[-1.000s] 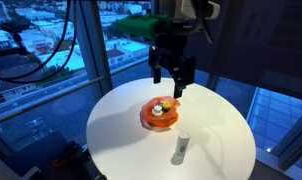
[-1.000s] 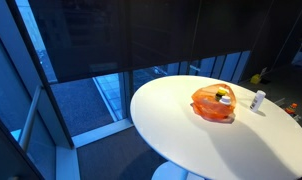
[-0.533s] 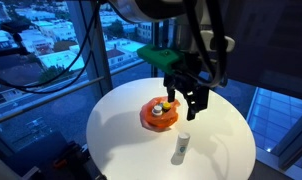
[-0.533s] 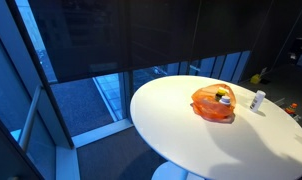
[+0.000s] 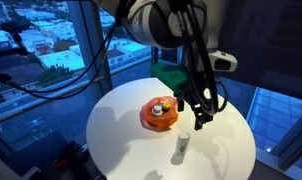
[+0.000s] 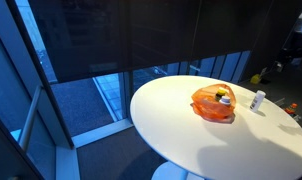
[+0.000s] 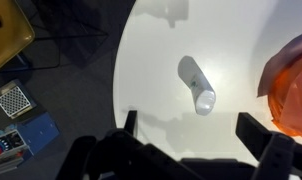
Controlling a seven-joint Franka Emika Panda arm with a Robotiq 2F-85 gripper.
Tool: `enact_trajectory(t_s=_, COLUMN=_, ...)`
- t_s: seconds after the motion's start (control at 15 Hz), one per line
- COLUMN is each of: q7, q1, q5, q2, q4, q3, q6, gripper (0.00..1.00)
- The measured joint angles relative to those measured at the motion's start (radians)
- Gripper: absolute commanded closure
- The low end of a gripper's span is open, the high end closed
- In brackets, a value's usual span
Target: Put the white bottle in the orange plastic bag
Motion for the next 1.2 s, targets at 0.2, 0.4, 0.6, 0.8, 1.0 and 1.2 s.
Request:
enact_trajectory(t_s=0.2, q7=0.026, q1=0.000, q5=0.000, q2=0.030, q4=0.017, q3=0.000, q6=0.002, gripper=0.00)
enact_trajectory(t_s=0.4, q7=0.031, q1=0.000, q5=0.000, q2=0.031, q4=0.023, q3=-0.001, q6=0.001, gripper=0.00)
enact_trajectory(t_s=0.6, q7=0.031, q1=0.000, q5=0.000, q2=0.032, q4=0.023, q3=-0.001, q6=0.001, gripper=0.00)
enact_trajectory(t_s=0.8, q7=0.039, q1=0.001, q5=0.002, q2=0.045, q4=0.023, q3=0.000, q6=0.003, gripper=0.00)
enact_trajectory(t_s=1.0, q7=0.045, q1=0.002, q5=0.023, q2=0.078, q4=0.025, q3=0.005, q6=0.026, gripper=0.00)
enact_trajectory(t_s=1.2, q7=0.046, q1=0.005, q5=0.058, q2=0.116, q4=0.028, q3=0.010, q6=0.081, gripper=0.00)
